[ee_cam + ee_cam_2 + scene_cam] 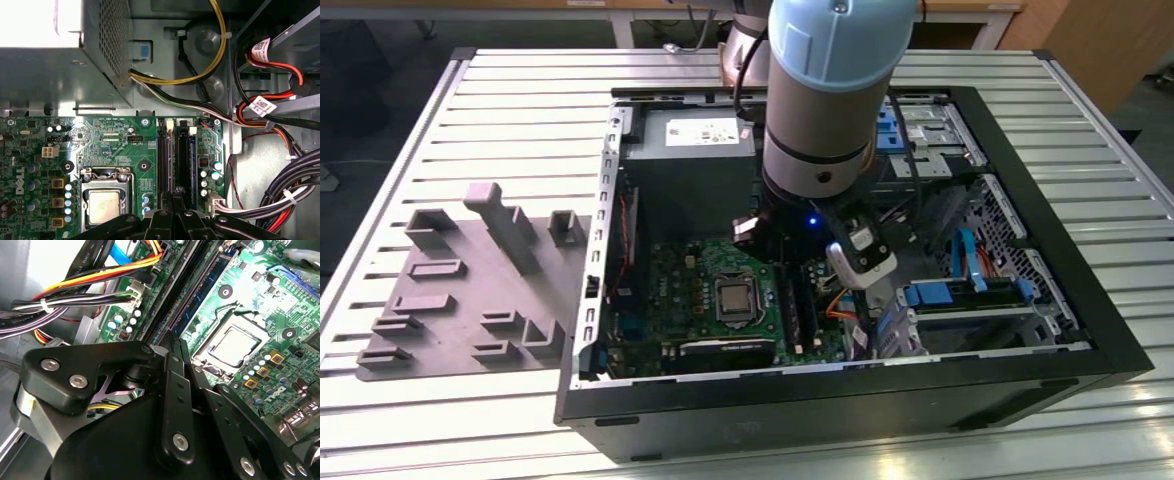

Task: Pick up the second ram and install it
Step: 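Insert the second ram into the second slot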

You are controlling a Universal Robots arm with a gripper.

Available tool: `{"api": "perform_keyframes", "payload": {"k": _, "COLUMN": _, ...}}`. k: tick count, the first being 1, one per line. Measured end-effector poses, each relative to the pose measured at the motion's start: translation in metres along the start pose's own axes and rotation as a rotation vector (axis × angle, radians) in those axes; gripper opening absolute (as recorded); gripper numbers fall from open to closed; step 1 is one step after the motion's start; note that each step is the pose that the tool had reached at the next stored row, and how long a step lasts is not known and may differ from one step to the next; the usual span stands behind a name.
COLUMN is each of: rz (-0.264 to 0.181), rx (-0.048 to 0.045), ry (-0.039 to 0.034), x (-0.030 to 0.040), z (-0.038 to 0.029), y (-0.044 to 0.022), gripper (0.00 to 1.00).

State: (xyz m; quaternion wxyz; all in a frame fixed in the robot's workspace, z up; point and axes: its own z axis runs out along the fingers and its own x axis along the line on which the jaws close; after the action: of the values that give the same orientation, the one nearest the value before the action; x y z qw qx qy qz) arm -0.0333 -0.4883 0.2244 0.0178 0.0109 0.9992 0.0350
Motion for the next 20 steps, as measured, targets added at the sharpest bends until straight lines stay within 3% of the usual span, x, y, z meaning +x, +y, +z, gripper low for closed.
{"api": "perform_keyframes", "payload": {"k": 20, "rz": 0.0, "rx": 0.0032, "ry": 0.0001, "x": -0.0036, "z": -0.0027, "y": 0.0003, "gripper": 0.11}}
